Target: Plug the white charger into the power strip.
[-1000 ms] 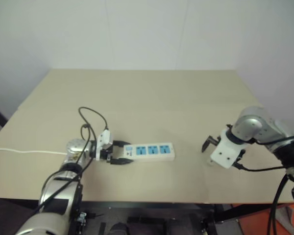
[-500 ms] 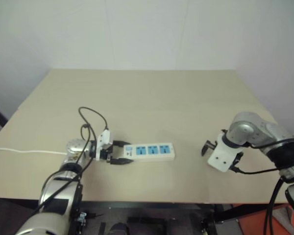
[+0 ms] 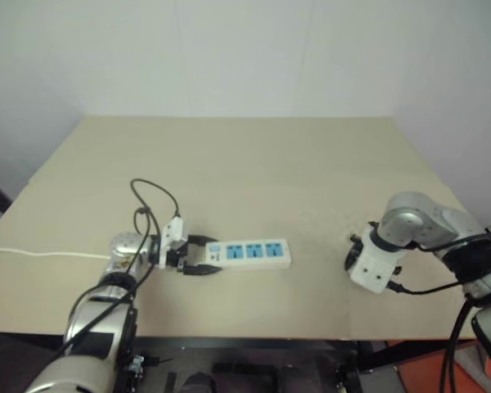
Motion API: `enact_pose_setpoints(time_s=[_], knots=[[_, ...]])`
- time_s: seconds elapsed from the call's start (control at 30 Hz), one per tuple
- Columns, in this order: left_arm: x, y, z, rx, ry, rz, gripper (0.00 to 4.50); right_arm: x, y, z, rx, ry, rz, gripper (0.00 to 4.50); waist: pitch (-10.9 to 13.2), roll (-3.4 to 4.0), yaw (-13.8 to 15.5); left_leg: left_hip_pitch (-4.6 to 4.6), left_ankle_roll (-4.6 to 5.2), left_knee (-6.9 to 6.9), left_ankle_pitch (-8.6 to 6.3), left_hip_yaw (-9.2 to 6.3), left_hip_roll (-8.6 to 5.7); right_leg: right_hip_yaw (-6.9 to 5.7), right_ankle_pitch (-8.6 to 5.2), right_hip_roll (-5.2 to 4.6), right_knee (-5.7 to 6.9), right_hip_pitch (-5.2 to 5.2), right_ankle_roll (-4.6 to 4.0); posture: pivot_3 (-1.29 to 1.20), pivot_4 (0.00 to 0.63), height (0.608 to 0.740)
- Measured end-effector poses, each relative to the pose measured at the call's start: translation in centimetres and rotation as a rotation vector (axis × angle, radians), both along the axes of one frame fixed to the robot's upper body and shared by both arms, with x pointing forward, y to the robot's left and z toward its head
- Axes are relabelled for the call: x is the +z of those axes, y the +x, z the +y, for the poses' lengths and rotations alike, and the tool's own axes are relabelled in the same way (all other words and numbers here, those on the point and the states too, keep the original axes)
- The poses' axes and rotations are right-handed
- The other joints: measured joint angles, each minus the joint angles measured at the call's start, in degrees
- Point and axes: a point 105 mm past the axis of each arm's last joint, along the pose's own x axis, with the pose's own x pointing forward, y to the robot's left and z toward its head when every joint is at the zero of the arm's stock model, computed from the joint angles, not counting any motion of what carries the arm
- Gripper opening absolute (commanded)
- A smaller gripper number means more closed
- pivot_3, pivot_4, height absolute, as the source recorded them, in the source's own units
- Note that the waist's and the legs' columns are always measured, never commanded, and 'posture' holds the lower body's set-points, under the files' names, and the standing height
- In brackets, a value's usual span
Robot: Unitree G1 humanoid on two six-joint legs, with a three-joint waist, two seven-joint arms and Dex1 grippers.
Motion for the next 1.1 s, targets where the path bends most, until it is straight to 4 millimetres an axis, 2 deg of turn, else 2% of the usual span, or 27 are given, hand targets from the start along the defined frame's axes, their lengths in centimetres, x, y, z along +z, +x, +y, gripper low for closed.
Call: enact_pose_setpoints(time_s=[0.03, 0.07, 0.37, 0.5, 0.63, 0.83, 0.9, 1.0, 1.1], knots=[[0.0, 0.0, 0.1, 0.002, 0.002, 0.0, 3.26, 0.0, 0.0, -0.1, 0.002, -0.001, 0.0, 1.25, 0.0, 0.0, -0.13, 0.01, 0.0, 0.0, 0.0, 0.0, 0.0, 0.0, 0.0, 0.0, 0.01, 0.01, 0.0, 0.0, 0.15, 0.74], [0.0, 0.0, 0.1, 0.002, 0.003, 0.0, 3.26, 0.0, 0.0, 0.0, 0.006, 0.001, -0.002, 1.18, 0.0, 0.0, -0.23, 0.02, 0.0, 0.0, 0.0, 0.0, 0.0, 0.0, 0.0, 0.0, 0.01, 0.02, 0.0, 0.0, 0.15, 0.74], [0.0, 0.0, 0.3, 0.006, 0.006, 0.001, 3.26, 0.1, 0.2, 0.0, 0.029, 0.007, -0.023, 1.18, -0.01, -0.01, -0.67, 0.04, 0.0, 0.01, 0.0, -0.01, 0.0, 0.0, 0.0, 0.0, 0.02, 0.05, 0.0, 0.0, 0.15, 0.74], [0.0, 0.0, 0.4, 0.007, 0.006, 0.0, 3.26, 0.9, 0.7, 0.6, -0.073, 0.107, -0.04, 1.18, 0.0, 0.01, -0.75, 0.01, 0.0, 0.01, 0.0, -0.02, -0.01, 0.01, 0.0, 0.0, 0.04, 0.01, -0.01, 0.0, 0.15, 0.74], [0.0, 0.0, 0.3, 0.006, 0.006, 0.0, 3.26, 3.9, 1.9, 2.5, -0.18, 0.35, -0.108, 1.18, 0.0, 0.01, -0.68, -0.01, 0.0, 0.0, 0.0, -0.05, -0.01, 0.0, 0.01, 0.0, 0.04, 0.01, -0.01, 0.0, 0.15, 0.74], [0.0, 0.0, 0.2, 0.002, 0.008, 0.0, 3.26, 7.6, 3.6, 6.1, -0.391, 0.917, -0.127, 1.18, 0.0, 0.0, -0.56, -0.01, 0.01, 0.01, 0.0, -0.06, -0.01, 0.0, 0.02, 0.0, 0.08, 0.01, -0.02, 0.0, 0.15, 0.74], [-0.1, -0.1, 0.3, -0.001, 0.012, -0.004, 3.26, 10.1, 4.0, 8.0, -0.466, 1.224, -0.058, 1.18, 0.0, 0.01, -0.69, -0.02, 0.01, 0.0, 0.0, -0.06, -0.01, 0.0, 0.02, 0.0, 0.12, 0.0, -0.03, 0.0, 0.15, 0.74], [-0.2, -0.1, -0.1, -0.01, 0.009, -0.01, 3.26, 12.9, 3.7, 10.0, -0.529, 1.506, 0.099, 1.18, -0.01, 0.02, -0.42, -0.04, 0.01, 0.01, 0.0, -0.11, -0.02, -0.03, 0.02, -0.01, 0.12, 0.0, -0.03, 0.0, 0.15, 0.74], [-0.1, -0.1, -0.4, -0.017, 0.006, -0.01, 3.26, 12.9, 3.3, 10.9, -0.618, 1.658, 0.287, 1.18, -0.04, -0.02, 0.13, -0.06, 0.01, 0.01, 0.0, -0.12, -0.02, -0.06, 0.02, -0.01, 0.06, 0.02, -0.03, 0.0, 0.15, 0.74]])
